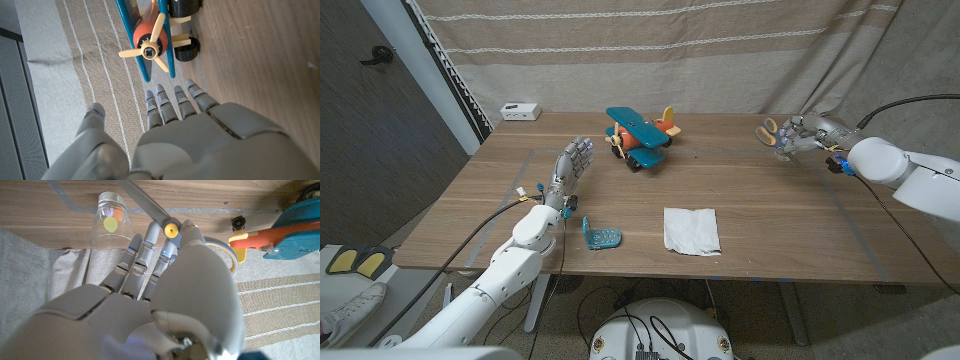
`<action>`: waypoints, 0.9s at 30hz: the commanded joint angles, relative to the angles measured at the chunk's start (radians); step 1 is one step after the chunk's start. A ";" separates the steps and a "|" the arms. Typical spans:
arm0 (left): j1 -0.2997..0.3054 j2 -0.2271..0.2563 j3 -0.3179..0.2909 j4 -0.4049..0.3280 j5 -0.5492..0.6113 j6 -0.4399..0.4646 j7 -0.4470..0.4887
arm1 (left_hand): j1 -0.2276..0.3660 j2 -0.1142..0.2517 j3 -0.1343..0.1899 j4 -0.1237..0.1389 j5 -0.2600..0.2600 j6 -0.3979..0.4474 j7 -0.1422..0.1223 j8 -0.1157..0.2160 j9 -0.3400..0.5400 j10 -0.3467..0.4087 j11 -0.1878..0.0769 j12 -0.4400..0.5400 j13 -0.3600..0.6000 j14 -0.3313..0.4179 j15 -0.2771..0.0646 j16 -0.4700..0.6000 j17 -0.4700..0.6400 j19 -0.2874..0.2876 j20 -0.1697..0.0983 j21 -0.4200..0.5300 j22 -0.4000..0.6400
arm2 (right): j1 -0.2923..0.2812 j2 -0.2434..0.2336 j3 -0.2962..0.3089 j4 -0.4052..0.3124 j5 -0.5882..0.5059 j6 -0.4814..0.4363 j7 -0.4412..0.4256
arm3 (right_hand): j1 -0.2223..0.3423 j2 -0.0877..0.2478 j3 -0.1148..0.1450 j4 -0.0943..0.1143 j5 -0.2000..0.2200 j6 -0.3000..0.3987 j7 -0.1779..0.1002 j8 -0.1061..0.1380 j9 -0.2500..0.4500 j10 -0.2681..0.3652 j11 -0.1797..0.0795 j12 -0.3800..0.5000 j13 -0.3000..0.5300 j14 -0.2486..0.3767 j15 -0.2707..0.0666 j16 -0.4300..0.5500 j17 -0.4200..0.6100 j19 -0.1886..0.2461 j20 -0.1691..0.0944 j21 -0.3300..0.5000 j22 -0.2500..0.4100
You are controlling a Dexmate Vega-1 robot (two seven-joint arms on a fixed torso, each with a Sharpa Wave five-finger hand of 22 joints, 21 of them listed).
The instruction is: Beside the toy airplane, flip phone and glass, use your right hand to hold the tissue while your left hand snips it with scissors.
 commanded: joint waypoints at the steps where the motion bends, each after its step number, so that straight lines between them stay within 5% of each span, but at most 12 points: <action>1: 0.009 0.034 -0.022 0.016 -0.030 -0.006 -0.051 | -0.009 0.000 -0.002 -0.002 0.005 0.006 0.003 -0.001 0.005 0.001 -0.002 -0.001 0.002 -0.003 -0.134 -0.001 0.005 -0.003 -0.071 0.000 0.003 | 0.045 0.030 -0.046 -0.055 -0.031 -0.052 0.003 | 0.078 0.064 0.016 0.009 0.002 0.004 -0.004 0.006 0.000 0.062 -0.057 -0.001 0.233 0.019 -0.142 -0.001 0.003 -0.007 -0.086 0.008 0.002; 15: 0.022 0.029 -0.029 0.021 -0.104 -0.042 -0.155 | -0.008 0.001 -0.002 -0.003 0.005 0.009 0.003 0.000 0.005 0.009 -0.007 0.002 0.002 -0.001 -0.136 0.001 0.005 -0.002 -0.073 0.000 0.003 | 0.048 0.045 -0.061 -0.108 -0.048 -0.101 -0.013 | 0.076 0.063 0.018 0.010 -0.003 0.005 -0.008 0.007 -0.006 0.064 -0.058 -0.005 0.238 0.021 -0.142 -0.006 0.005 -0.013 -0.084 0.020 0.002; 27: 0.021 0.029 -0.026 0.018 -0.081 -0.066 -0.151 | -0.007 0.002 -0.001 -0.004 0.004 0.022 0.000 0.004 0.005 0.018 -0.011 0.005 0.002 0.005 -0.140 0.003 0.005 -0.001 -0.073 0.000 0.004 | 0.022 0.024 -0.034 -0.158 -0.053 -0.109 -0.027 | 0.077 0.063 0.021 0.009 -0.007 0.003 -0.008 0.011 -0.006 0.065 -0.058 -0.009 0.244 0.021 -0.142 -0.011 0.006 -0.020 -0.084 0.032 0.002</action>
